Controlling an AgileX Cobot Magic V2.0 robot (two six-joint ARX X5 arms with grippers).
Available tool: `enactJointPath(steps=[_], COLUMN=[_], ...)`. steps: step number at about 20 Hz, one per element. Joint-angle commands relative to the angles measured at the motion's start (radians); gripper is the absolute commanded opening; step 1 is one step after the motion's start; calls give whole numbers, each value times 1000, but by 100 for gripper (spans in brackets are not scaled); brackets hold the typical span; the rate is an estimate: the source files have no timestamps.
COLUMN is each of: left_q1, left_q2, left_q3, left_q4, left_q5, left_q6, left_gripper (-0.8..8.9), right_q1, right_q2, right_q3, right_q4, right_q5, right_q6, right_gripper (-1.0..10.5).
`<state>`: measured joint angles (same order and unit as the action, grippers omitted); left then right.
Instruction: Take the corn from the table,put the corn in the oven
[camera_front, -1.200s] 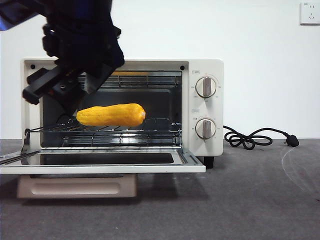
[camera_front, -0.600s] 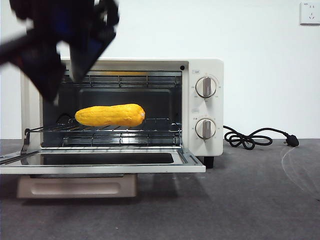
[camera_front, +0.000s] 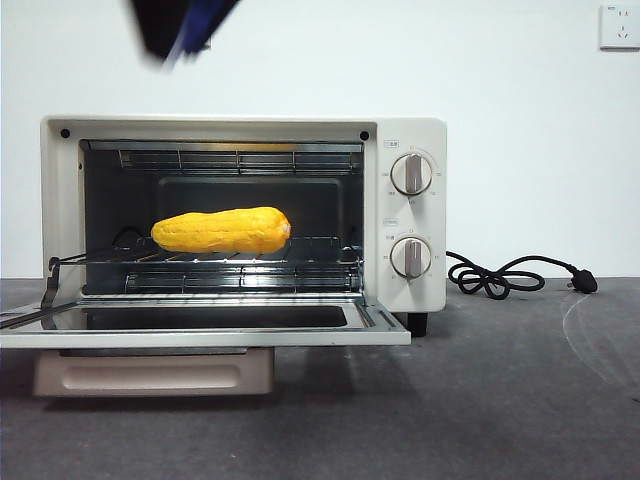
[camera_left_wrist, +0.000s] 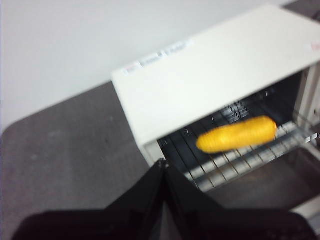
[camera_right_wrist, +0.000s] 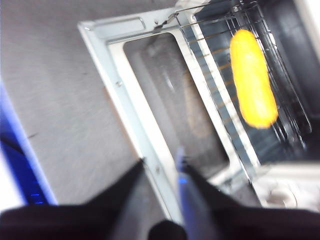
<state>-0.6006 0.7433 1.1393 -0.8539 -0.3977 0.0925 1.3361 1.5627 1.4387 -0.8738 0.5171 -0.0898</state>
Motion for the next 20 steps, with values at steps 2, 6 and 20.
enactJointPath(steps=[2, 6, 20], left_q1=[70, 185, 727], left_q2=[32, 67, 40], left_q3=[-4, -16, -384], left_q4=[-33, -77, -20], left_q5=[142, 348, 945], left_q6=[18, 33, 3], left_gripper=[-9, -9, -9], right_q1=[-2, -23, -371], right_q2=[-100, -209, -324], right_q3=[-7, -7, -7], right_q4=[-55, -89, -195], right_q5=[-24, -85, -624], right_q6=[35, 35, 9], right_gripper=[-8, -8, -8])
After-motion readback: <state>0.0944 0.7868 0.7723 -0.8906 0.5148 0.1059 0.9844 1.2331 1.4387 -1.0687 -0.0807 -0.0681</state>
